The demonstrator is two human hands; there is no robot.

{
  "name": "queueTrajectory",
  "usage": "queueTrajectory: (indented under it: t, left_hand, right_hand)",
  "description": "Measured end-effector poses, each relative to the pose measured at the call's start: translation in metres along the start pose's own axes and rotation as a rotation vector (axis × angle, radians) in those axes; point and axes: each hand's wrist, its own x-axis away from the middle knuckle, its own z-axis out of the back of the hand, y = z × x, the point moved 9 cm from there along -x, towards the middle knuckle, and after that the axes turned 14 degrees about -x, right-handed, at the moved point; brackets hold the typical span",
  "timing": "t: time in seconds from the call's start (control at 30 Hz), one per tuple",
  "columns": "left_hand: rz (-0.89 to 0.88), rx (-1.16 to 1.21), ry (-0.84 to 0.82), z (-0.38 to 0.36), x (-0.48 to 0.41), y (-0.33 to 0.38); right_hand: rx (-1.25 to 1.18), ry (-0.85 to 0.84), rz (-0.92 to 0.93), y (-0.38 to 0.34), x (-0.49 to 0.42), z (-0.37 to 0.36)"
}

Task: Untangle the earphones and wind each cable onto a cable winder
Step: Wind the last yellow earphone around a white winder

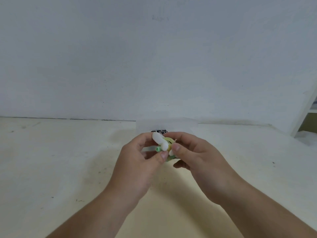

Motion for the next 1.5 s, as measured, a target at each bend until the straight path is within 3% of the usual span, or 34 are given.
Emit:
queueTrajectory:
  t: [0.4, 0.67, 1.03, 1.5]
  left_hand:
    - [-0.069, 0.047, 0.013, 0.003, -0.004, 0.002]
    - [-0.118, -0.085, -0.008, -0.007, 0.002, 0.005]
    - [-0.113, -0.154, -0.083, -0.004, -0.001, 0.007]
    - [-0.041, -0.223, -0.135, -0.013, -0.001, -0.003]
  right_hand:
    - [0.163, -0.025, 0.078, -0.006, 0.001, -0.008]
    - [0.191, 0.061, 0.075, -0.003, 0.001, -0.005]
    - [-0.01, 0.061, -0.04, 0.001, 0.004, -0.001]
    - [0.063, 0.06, -0.181, 0.021, 0.004, -0.004]
